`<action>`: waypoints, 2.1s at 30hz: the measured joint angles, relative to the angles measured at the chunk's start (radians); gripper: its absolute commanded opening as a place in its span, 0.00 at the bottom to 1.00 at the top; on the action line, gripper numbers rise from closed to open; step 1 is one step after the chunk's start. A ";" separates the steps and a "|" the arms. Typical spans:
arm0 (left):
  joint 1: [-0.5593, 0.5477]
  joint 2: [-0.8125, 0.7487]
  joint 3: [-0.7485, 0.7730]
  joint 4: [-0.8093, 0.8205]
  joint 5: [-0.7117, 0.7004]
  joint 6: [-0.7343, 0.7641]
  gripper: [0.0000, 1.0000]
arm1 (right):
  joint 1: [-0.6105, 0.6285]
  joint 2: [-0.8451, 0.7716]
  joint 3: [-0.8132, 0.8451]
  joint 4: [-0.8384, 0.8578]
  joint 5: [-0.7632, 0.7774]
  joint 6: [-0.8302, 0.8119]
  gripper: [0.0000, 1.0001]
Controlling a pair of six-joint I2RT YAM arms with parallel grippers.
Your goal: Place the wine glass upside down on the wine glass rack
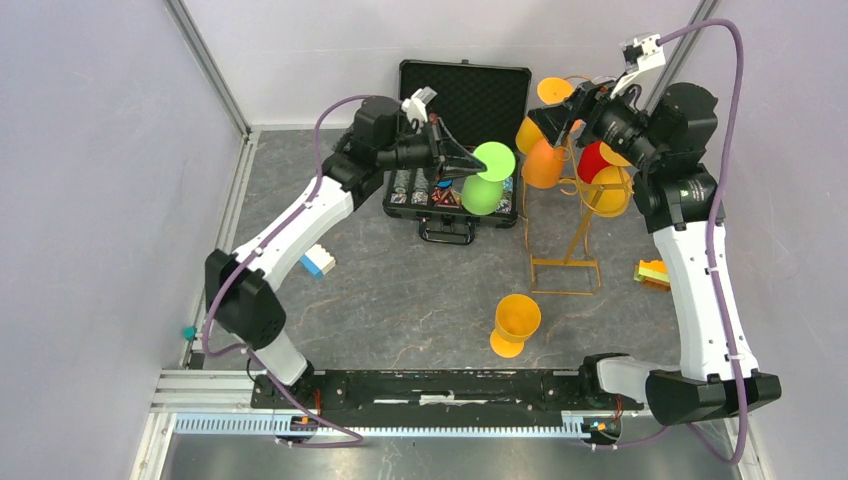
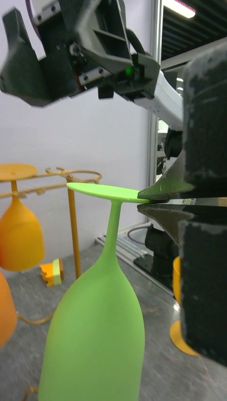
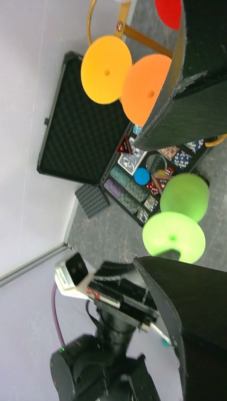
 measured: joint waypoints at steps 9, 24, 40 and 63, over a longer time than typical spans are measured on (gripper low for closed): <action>-0.073 0.174 0.216 0.080 0.006 -0.139 0.02 | -0.030 -0.047 -0.043 0.011 -0.068 0.085 0.85; -0.123 0.378 0.405 0.151 -0.028 -0.276 0.02 | -0.037 -0.105 -0.065 0.018 -0.057 0.088 0.85; -0.162 0.426 0.462 0.167 -0.052 -0.305 0.02 | -0.037 -0.116 -0.083 0.017 -0.049 0.081 0.85; -0.183 0.448 0.454 0.181 -0.098 -0.306 0.13 | -0.038 -0.130 -0.101 -0.006 -0.041 0.070 0.86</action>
